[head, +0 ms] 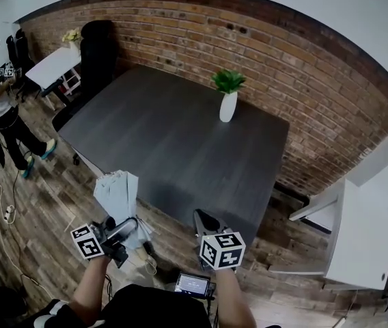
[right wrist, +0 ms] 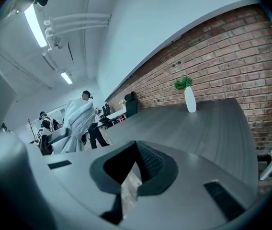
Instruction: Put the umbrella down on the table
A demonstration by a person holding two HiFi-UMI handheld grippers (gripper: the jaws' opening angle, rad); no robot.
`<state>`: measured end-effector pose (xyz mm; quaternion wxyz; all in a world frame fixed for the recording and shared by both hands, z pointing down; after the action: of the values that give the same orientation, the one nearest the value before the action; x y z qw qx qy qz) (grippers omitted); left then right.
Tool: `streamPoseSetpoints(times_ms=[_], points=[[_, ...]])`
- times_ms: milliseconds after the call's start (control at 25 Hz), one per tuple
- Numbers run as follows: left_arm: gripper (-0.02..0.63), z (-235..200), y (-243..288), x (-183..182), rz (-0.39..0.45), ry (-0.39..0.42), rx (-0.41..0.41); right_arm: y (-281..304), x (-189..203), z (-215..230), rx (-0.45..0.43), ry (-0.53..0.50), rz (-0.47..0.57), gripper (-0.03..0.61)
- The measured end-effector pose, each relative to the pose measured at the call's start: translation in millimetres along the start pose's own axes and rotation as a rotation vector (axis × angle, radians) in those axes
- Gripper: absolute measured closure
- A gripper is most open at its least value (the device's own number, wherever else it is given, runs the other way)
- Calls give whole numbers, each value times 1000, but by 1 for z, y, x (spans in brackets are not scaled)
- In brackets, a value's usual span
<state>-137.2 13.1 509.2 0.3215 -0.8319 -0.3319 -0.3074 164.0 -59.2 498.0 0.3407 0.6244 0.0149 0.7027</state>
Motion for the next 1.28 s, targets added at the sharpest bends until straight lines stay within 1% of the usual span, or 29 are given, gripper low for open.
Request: streamPoseSetpoints(times_ms=[160, 320, 560, 840, 1080, 1280], points=[[322, -23, 5, -9, -21, -15, 14, 16, -5, -1, 26, 7, -4, 572], [322, -51, 11, -26, -43, -29, 45, 37, -19, -5, 57, 10, 2, 571], [322, -101, 21, -62, -95, -33, 87, 83, -44, -16, 100, 22, 9, 572], [322, -151, 22, -100, -110, -43, 123, 128, -62, -36, 141, 26, 16, 572], [322, -179, 17, -121, -136, -55, 153, 151, -71, -51, 180, 37, 33, 572], [322, -193, 16, -127, -147, -70, 168, 159, -68, -60, 200, 41, 28, 571]])
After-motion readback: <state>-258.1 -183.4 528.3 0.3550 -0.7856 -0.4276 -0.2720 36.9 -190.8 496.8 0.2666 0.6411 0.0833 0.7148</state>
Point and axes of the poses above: the fingertips, and each gripper's own axes: y forward along the fingers, z to its right, x out of its underside, the point moved 9 cm from there along -y, backward along the fingers, and after that the axes turned 15 degrees about x, right-handed, at the moved point
